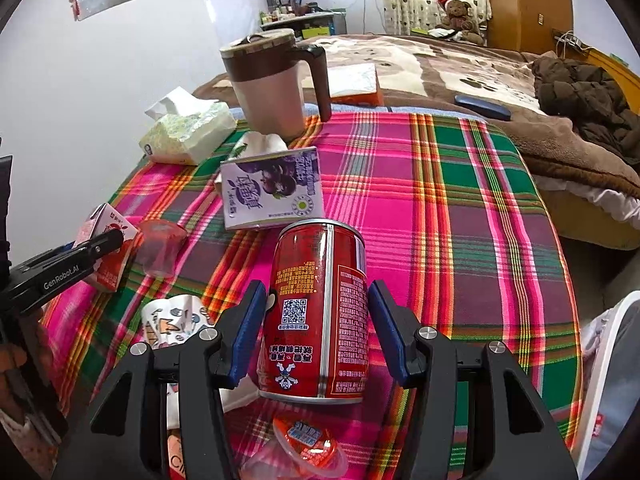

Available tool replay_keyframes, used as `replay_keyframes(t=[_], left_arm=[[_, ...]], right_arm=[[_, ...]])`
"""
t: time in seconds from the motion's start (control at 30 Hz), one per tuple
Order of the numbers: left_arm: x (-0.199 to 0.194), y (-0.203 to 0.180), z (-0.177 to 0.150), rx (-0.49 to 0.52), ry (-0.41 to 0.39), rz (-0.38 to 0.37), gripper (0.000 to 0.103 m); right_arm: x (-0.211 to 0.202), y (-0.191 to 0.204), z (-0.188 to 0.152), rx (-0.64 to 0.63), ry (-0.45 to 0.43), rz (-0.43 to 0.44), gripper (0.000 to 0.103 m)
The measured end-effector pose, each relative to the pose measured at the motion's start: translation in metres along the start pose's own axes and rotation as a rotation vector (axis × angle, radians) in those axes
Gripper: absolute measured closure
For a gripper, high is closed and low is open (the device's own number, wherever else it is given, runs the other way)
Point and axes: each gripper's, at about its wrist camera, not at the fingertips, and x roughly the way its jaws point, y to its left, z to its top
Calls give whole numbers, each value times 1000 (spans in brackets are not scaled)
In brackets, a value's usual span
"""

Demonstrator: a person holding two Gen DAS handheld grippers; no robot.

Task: Collect trash
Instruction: 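Grasp the white milk carton with the left gripper while the right grasps the red can, then carry carton and can over the white bin and open both grippers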

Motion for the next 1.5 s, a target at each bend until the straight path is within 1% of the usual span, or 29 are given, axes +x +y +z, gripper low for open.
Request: replay_keyframes(t=[0.13,0.33,0.53,0.63,0.73,0.83,1.17,1.5], left_arm=[[-16,-6,-3,20,-23,-13,67],[-41,-24,-9,47,-54,-51,67],[-68,-42,-12,59,-90,-101,67],[-79,-52,-14,72,-108,-111,67],[-87,-62,-18,81,-113,-136,67],[-96,-75,-23,109,-129,-142,67],[-116,-120,-37,167,-141,-224,67],[-132,-173,-49,228,-151,-312,67]], right_arm=[[-7,-1,-1,1,-17,10,49],[-23,-7,-1,18,-50,24,49],[-44,-15,-1,26,-89,22,49],[-55,-20,-2,36,-114,22,49],[-66,-25,-2,43,-135,20,49],[-76,-33,-4,51,-154,17,49],[-106,-64,-18,86,-187,-21,49],[-138,-107,-38,133,-219,-77,49]])
